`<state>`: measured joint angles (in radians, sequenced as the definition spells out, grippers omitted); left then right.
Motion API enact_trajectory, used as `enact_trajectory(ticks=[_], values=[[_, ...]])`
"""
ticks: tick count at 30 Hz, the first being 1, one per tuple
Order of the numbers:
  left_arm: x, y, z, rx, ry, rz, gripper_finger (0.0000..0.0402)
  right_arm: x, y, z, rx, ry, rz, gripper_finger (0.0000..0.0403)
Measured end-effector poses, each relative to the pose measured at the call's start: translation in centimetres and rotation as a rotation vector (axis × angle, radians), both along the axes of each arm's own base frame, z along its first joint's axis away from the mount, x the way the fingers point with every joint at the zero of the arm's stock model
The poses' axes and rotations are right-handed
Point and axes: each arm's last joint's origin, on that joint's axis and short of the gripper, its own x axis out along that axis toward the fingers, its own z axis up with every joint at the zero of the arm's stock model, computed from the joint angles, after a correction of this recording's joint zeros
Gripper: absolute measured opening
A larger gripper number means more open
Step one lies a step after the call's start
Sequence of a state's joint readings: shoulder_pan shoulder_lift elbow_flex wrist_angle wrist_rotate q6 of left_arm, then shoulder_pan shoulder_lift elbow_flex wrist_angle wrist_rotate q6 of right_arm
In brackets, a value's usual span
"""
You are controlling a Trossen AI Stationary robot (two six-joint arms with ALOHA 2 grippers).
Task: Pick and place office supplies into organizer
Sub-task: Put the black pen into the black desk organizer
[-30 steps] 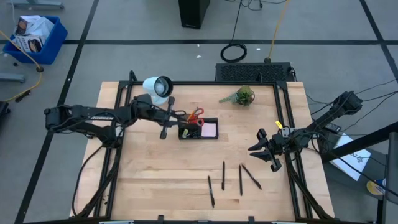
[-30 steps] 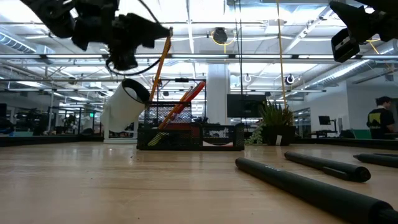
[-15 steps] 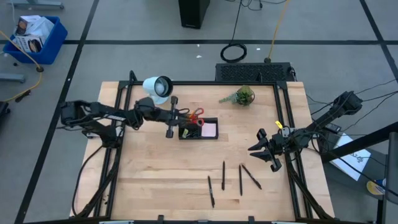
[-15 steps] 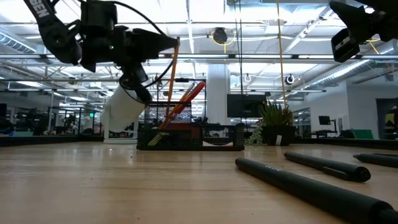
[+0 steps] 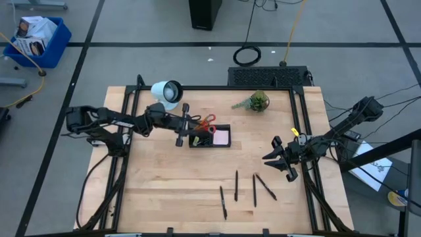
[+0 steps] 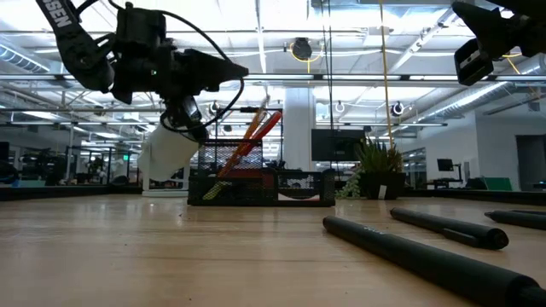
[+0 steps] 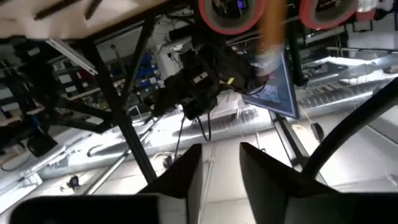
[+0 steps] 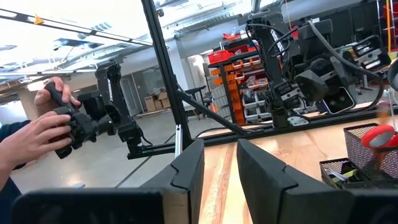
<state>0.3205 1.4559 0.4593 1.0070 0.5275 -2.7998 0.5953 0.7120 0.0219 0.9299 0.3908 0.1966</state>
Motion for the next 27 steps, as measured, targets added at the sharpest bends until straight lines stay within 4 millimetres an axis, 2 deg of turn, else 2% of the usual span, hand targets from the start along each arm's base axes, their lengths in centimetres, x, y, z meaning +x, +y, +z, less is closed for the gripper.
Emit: enact_trajectory(ticks=[4,7,15,18,22,27], values=[[0.1,-0.2,0.2,0.077,-0.031,-0.006,0.0160,0.0,0.0,0.0,0.000,0.000,0.000,0.0089],[0.4,-1.0,0.8,0.200,-0.100,-0.033,0.0183,0.0,0.0,0.0,0.000,0.000,0.000,0.0089],[1.0,-4.7,1.3,0.630,-0.288,-0.121,0.0192,0.0,0.0,0.0,0.000,0.000,0.000,0.0089],[1.2,-6.4,1.2,0.847,-0.336,-0.085,0.0183,0.0,0.0,0.0,0.000,0.000,0.000,0.0089],[1.3,-8.3,1.1,1.314,-0.421,-0.009,0.0168,0.0,0.0,0.0,0.000,0.000,0.000,0.0089],[1.1,-10.6,0.6,1.745,-0.558,-0.064,0.0151,0.0,0.0,0.0,0.000,-0.001,0.000,0.0089]])
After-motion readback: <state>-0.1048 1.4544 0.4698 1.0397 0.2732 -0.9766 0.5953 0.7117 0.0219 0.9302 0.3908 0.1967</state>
